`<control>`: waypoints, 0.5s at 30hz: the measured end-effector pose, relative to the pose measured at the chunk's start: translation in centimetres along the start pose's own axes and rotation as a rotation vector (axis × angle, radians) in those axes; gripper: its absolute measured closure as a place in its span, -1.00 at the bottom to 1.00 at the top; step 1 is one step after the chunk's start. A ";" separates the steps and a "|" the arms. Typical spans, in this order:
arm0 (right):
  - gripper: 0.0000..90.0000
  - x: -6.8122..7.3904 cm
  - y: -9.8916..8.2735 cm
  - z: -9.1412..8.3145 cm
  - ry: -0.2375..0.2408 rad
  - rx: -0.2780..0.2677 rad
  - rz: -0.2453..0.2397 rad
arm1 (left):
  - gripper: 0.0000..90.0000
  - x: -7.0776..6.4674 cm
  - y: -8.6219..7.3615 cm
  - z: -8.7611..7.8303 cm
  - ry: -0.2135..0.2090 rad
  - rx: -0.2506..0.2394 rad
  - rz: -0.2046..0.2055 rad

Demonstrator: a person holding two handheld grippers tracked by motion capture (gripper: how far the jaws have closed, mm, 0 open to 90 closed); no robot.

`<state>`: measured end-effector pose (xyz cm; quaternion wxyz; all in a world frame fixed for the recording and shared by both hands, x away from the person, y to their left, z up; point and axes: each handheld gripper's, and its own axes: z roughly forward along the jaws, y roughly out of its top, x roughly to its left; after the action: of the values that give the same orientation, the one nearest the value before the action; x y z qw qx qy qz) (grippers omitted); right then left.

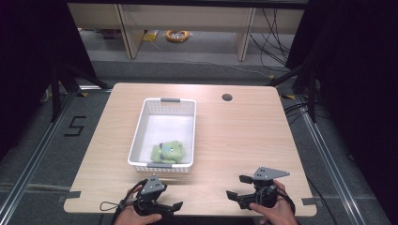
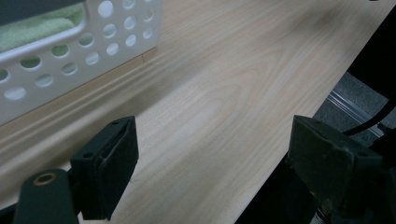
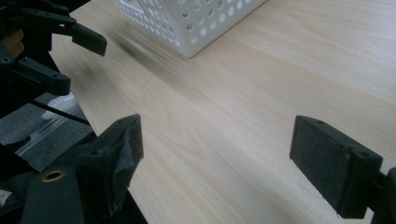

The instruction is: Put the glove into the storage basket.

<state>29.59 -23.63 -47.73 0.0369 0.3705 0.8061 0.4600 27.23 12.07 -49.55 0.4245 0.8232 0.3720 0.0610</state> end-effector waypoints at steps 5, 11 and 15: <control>-0.60 0.3 -0.6 -0.4 -0.020 0.014 0.000 | -0.65 -0.5 -0.5 0.2 -0.008 0.011 -0.015; -0.61 0.6 -1.5 -0.7 -0.045 0.041 -0.004 | -0.65 -0.7 -0.9 0.2 -0.008 0.026 0.008; -0.62 0.7 -2.0 -0.7 -0.046 0.057 -0.011 | -0.65 -0.8 -1.2 0.2 0.007 0.049 0.017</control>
<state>27.64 -24.30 -48.63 0.0475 0.3774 0.8200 0.4278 26.06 11.80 -50.35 0.4024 0.8362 0.3681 0.0584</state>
